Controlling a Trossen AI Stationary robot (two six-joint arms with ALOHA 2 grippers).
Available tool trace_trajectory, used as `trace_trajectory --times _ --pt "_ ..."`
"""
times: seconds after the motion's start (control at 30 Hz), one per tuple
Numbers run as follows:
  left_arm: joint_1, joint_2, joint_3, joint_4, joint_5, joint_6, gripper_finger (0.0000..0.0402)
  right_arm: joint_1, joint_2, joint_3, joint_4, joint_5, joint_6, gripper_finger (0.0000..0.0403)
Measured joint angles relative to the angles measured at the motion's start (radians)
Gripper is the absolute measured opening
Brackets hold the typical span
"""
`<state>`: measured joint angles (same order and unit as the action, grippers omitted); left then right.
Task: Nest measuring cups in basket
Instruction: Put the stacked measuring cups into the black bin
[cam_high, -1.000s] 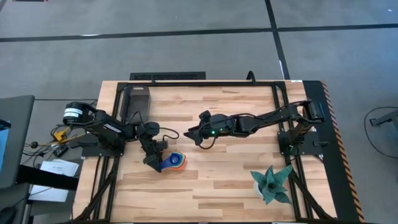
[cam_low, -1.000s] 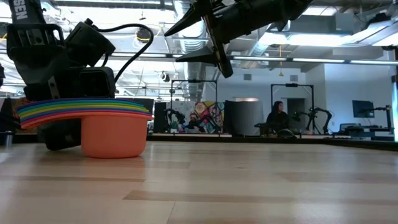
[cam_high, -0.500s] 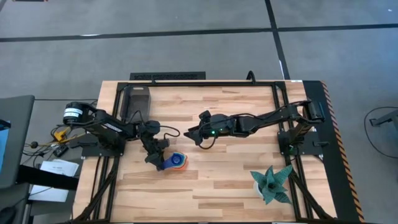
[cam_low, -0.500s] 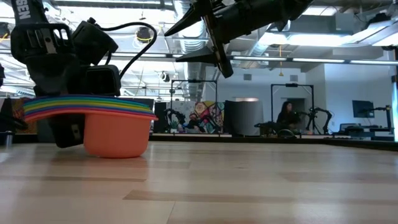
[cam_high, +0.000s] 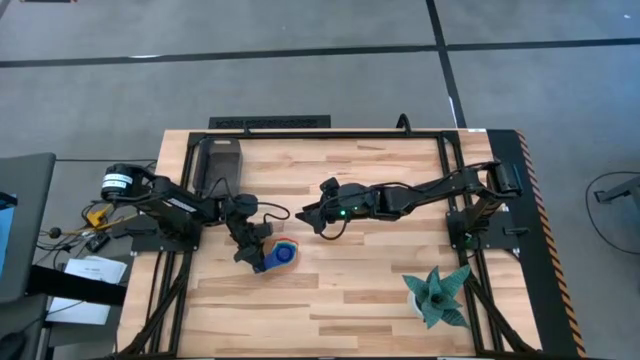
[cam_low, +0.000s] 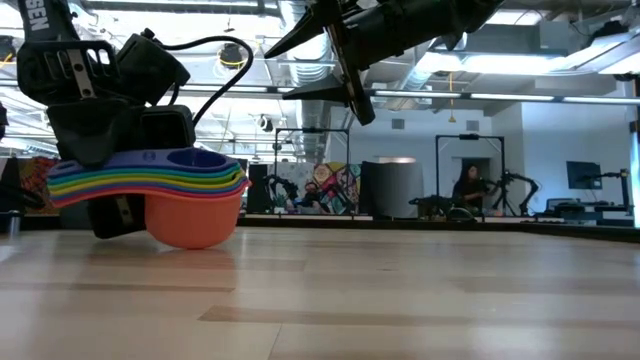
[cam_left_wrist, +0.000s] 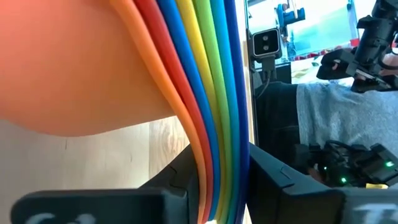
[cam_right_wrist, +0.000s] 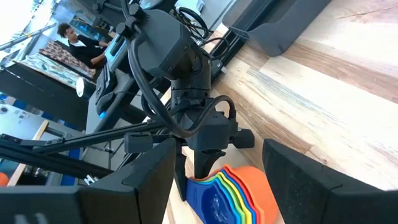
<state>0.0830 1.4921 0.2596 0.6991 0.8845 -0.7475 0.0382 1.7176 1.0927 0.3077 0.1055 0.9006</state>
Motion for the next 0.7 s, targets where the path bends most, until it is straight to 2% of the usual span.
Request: trace_trajectory --times 0.37,0.7 --pt "0.013 0.0 0.0 0.018 -0.004 -0.007 0.0082 0.001 0.0 0.0 0.0 -0.001 0.0 0.0265" --pt "0.133 -0.001 -0.001 0.169 -0.007 -0.089 0.0081 0.001 -0.005 0.0 -0.009 -0.002 -0.004 0.0265"
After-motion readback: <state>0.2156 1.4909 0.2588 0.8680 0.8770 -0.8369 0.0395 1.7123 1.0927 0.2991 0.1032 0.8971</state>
